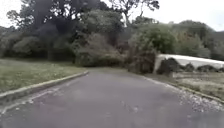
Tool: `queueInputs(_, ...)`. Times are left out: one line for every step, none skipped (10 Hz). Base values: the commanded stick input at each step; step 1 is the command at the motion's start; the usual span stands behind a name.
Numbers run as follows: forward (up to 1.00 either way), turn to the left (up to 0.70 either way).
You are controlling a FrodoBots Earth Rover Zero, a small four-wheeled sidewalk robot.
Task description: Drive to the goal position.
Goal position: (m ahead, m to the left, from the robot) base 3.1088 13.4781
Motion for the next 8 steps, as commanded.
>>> queueInputs(0.7, 0.0)
queueInputs(0.7, 0.0)
queueInputs(0.7, 0.0)
queueInputs(0.7, 0.0)
queueInputs(0.7, 0.0)
queueInputs(0.7, 0.0)
queueInputs(0.7, 0.0)
queueInputs(0.7, 0.0)
